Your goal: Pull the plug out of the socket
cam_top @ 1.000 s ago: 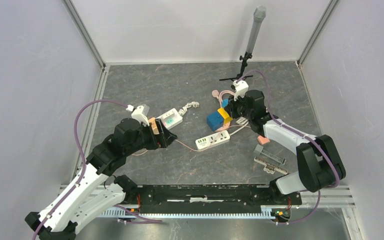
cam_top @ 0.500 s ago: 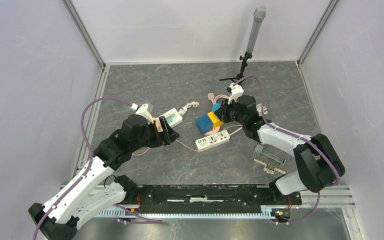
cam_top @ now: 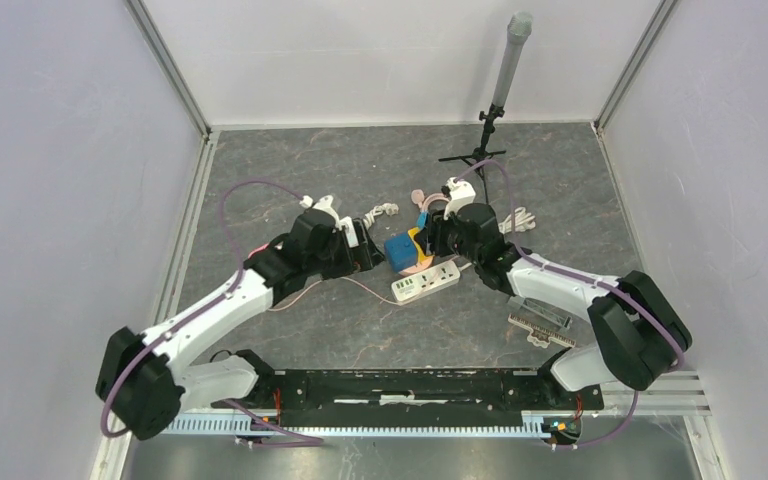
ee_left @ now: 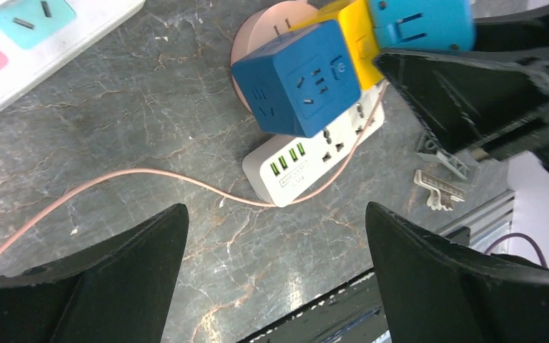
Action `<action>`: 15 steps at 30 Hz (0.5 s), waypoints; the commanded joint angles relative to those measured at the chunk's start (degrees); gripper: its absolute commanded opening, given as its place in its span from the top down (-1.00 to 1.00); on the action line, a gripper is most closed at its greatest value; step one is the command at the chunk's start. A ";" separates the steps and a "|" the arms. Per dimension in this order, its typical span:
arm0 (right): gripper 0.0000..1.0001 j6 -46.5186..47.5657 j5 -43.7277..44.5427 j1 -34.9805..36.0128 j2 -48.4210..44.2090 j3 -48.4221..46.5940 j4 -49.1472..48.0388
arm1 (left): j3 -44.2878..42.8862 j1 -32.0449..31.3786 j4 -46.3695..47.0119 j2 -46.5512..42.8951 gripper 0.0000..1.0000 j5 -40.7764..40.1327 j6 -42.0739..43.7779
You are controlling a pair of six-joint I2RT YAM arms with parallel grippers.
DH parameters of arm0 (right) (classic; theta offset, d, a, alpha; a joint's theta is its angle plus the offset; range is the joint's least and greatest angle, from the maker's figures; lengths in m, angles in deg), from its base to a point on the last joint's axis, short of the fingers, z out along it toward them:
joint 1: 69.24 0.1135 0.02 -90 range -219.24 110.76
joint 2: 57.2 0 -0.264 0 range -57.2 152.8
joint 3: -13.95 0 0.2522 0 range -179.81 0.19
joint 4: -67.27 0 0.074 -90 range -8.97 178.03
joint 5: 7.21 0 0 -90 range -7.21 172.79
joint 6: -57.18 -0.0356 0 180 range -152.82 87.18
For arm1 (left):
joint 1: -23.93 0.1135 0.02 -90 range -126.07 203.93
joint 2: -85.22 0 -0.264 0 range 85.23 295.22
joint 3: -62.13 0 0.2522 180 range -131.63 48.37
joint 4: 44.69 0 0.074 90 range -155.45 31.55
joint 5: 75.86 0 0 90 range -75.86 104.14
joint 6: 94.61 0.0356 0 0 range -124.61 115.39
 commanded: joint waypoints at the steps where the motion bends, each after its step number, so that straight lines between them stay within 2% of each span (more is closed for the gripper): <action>1: -0.08 4.00 4.82 0.05 -2.26 -2.08 3.04 | -3.25 0.19 6.77 6.73 -1.00 3.37 -1.43; 5: -0.09 6.80 4.53 0.02 -2.09 -3.61 3.12 | -5.94 0.19 7.14 12.91 -1.00 3.97 -3.02; 8: -0.07 8.09 4.17 0.06 -1.53 -5.00 4.11 | -5.62 0.19 10.34 13.92 -1.00 3.32 -4.35; 11: 0.02 8.25 2.78 0.06 -1.40 -5.62 4.14 | -5.83 0.18 12.64 14.84 -1.00 2.58 -5.01; 15: 0.20 6.54 3.59 0.04 -1.01 -6.78 6.16 | -7.60 0.12 14.59 19.28 -1.00 5.83 -6.54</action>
